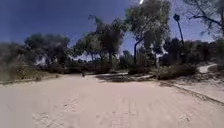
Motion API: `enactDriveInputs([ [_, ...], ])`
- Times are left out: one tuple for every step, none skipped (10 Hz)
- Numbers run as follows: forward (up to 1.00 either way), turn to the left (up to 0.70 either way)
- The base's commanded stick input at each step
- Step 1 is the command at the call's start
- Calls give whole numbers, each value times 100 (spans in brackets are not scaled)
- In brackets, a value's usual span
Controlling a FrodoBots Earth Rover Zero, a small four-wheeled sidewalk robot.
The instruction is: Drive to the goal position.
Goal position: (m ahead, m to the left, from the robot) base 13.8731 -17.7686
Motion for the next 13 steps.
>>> enactDriveInputs([
  [85,0],
  [85,0],
  [85,0],
  [85,0],
  [85,0],
  [85,0],
  [85,0],
  [85,0],
  [85,0],
  [85,0],
  [85,-2],
  [85,-5],
  [85,-7],
])
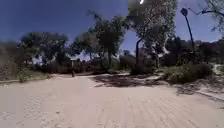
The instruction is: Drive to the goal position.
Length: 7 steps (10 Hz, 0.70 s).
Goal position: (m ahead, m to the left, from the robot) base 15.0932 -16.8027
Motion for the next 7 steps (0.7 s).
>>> enactDriveInputs([
  [85,-10],
  [85,-10],
  [85,-9],
  [85,-34],
  [85,-34],
  [85,-34],
  [85,-34],
])
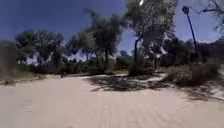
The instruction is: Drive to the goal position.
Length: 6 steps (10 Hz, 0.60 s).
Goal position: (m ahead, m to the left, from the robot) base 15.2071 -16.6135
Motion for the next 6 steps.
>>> enactDriveInputs([
  [85,-34],
  [85,-6],
  [85,0],
  [85,0],
  [85,0],
  [85,0],
])
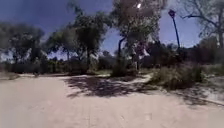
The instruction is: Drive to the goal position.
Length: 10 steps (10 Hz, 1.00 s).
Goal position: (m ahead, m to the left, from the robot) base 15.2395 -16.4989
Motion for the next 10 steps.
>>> enactDriveInputs([
  [85,0],
  [85,0],
  [85,0],
  [85,0],
  [85,0],
  [85,0],
  [85,13],
  [85,29],
  [85,34],
  [85,34],
])
